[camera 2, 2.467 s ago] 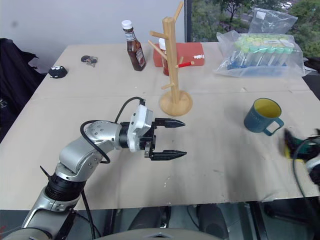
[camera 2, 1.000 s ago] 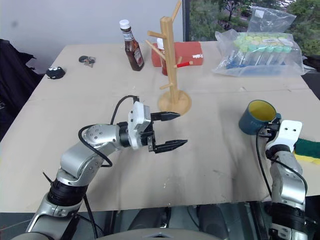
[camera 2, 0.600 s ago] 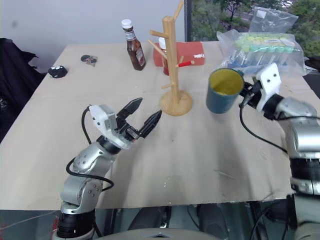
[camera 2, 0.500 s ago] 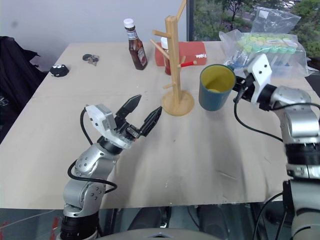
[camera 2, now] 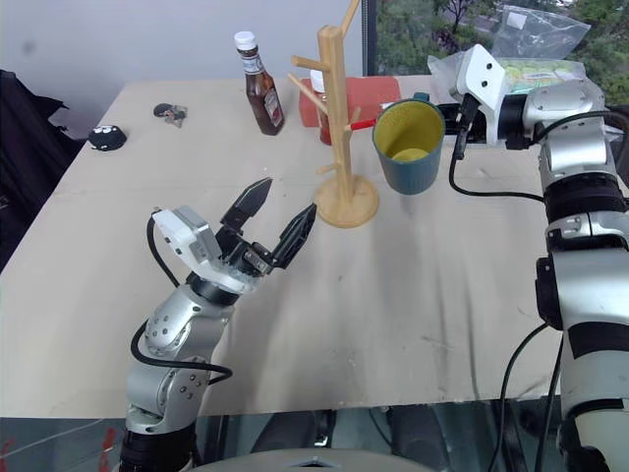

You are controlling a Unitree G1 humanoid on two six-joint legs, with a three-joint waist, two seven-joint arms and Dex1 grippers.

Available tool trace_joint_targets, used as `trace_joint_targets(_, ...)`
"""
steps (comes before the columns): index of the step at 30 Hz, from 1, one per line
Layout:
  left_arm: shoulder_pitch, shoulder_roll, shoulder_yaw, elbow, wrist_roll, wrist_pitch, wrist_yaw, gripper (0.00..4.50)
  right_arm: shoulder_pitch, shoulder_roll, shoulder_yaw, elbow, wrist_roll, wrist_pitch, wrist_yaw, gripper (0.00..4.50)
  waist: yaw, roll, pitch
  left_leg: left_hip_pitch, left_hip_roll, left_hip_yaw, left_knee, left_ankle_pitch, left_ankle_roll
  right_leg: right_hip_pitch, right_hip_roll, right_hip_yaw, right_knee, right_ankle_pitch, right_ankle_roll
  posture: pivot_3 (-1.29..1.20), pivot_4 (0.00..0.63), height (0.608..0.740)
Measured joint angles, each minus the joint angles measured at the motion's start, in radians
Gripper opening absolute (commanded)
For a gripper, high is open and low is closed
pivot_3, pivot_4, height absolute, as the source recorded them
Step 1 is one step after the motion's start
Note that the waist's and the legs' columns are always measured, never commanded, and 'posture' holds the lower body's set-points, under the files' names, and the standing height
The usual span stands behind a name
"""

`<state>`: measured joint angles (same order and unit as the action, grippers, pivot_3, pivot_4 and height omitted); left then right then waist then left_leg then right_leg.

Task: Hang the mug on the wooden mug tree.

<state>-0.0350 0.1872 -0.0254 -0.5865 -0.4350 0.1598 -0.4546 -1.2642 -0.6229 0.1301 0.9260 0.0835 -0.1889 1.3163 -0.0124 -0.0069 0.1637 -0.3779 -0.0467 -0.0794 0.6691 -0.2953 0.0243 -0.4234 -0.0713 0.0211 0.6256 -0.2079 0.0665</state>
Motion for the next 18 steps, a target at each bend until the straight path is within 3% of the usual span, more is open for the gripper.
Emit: trace_joint_targets(18, 0.001, 0.01, -0.005, 0.011, -0.002, -0.014, -0.029, 4.5, -0.102, 0.096, 0.037, 0.081, -0.135, -0.079, -0.027, 0.09, 0.0, 0.0, 0.0, -0.005, 0.0, 0.001, 0.0, 0.0, 0.0, -0.007, 0.0, 0.001, 0.001, 0.0, 0.0, 0.0, 0.15, 0.74)
